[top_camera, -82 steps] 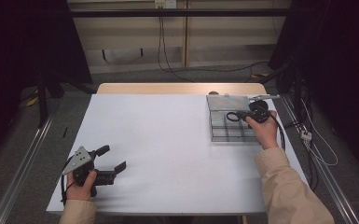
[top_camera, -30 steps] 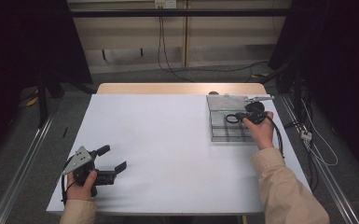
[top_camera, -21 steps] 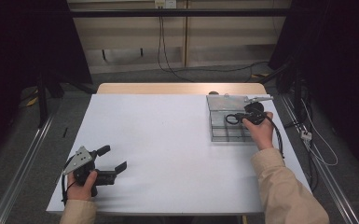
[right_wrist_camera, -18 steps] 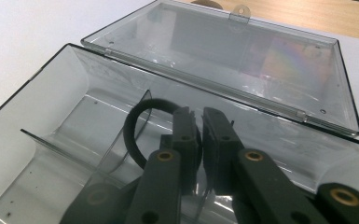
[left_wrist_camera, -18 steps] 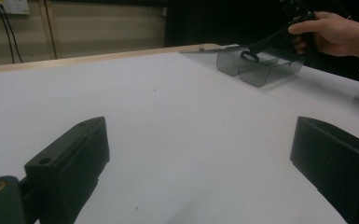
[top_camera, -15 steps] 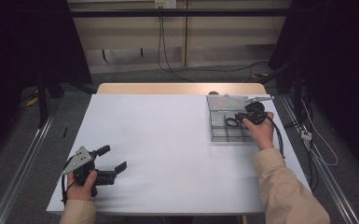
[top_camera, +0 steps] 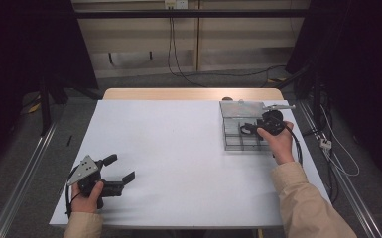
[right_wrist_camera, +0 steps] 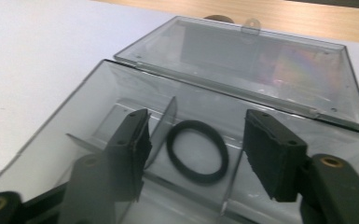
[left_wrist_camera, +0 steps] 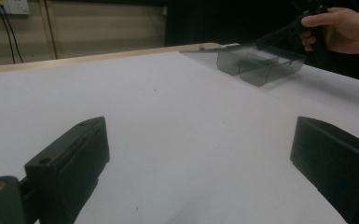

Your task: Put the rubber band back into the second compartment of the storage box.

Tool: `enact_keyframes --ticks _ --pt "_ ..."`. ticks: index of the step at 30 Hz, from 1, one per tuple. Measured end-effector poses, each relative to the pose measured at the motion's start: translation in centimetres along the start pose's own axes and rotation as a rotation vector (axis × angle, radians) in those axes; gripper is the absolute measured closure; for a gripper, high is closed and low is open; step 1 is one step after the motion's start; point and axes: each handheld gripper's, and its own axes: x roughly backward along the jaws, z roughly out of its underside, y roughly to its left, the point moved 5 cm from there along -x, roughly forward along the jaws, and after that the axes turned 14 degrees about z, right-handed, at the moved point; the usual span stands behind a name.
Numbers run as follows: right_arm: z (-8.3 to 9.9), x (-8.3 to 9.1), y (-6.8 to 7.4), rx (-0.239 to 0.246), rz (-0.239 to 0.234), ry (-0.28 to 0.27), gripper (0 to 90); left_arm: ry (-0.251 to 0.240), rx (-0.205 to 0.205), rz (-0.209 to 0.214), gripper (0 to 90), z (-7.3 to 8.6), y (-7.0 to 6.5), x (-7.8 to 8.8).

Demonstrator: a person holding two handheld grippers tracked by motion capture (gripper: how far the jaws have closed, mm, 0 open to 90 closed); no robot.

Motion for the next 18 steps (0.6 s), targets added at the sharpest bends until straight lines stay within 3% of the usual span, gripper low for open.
enact_keyframes --ticks 4,6,18 --pt "0.0 0.8 0.6 0.016 -0.001 -0.006 30.1 0.007 -0.008 0.001 4.2 0.0 0.0 0.0" --pt "-0.1 1.3 0.9 0.005 -0.023 -0.022 29.7 0.008 -0.01 0.001 4.2 0.0 0.0 -0.1" --pt "0.7 3.7 2.9 0.073 -0.059 -0.056 19.8 0.002 -0.005 -0.002 4.2 0.0 -0.1 0.0"
